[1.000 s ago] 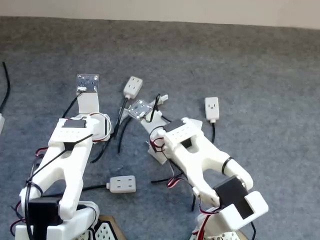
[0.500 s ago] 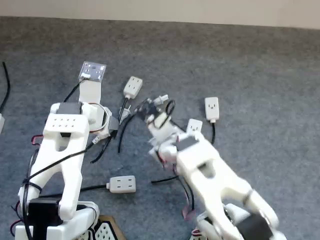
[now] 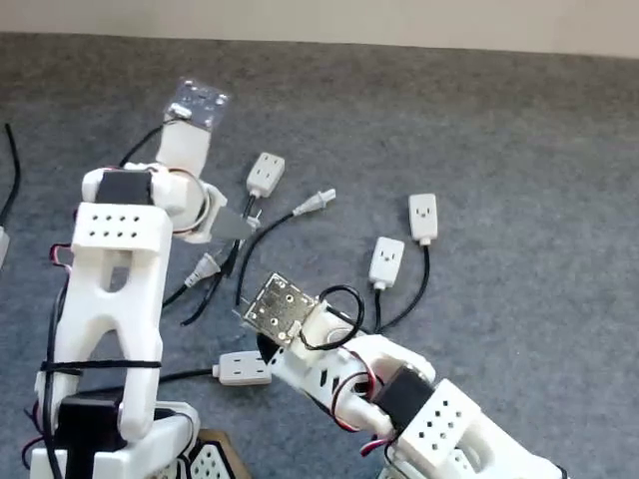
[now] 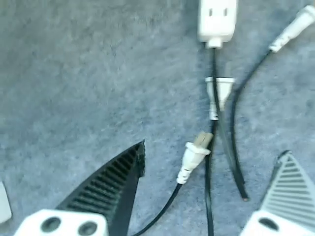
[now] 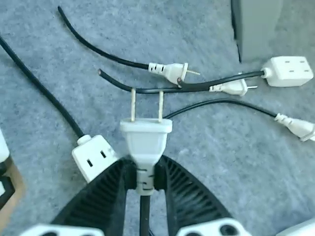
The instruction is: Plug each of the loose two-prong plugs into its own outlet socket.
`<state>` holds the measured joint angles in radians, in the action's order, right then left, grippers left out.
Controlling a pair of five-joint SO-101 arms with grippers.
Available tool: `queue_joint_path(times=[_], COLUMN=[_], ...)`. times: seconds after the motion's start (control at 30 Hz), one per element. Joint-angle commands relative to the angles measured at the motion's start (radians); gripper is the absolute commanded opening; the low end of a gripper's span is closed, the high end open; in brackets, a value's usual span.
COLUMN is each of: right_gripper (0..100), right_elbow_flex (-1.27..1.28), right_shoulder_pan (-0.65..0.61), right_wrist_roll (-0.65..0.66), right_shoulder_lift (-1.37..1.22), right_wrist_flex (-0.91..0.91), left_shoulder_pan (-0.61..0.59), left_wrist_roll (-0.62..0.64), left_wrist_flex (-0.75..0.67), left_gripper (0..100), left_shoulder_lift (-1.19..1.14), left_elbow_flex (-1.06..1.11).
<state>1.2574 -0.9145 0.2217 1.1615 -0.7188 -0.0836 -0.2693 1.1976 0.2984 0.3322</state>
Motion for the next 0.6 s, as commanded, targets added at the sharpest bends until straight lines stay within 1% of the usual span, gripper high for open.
queue_joint_path(times=[0.0,0.1,0.2,0.33,0.47,0.57], right_gripper=[0.5,0.5,0.5,0.5,0.5,0.5], right_elbow_flex=[0.005,0.012,0.013,0.005,0.008,0.012], right_shoulder_pan=[-0.015,-0.010,0.001,0.090,0.108,0.107], right_wrist_roll=[-0.038,-0.044,-0.046,-0.100,-0.117,-0.117], right_shoulder_lift=[0.024,0.019,0.018,0.019,0.019,0.019], right_wrist_flex=[-0.005,-0.005,-0.005,-0.005,-0.005,-0.001], left_shoulder_pan=[0.082,0.107,0.105,0.076,0.062,0.074], left_wrist_roll=[-0.009,-0.005,-0.003,0.000,0.077,0.137], left_wrist_flex=[-0.003,-0.020,-0.075,-0.163,-0.180,-0.178], left_gripper=[39,39,39,39,39,39], left_shoulder_lift=[0.117,0.257,0.437,0.674,0.874,0.980], left_elbow_flex=[0.021,0.124,0.289,0.541,0.682,0.719])
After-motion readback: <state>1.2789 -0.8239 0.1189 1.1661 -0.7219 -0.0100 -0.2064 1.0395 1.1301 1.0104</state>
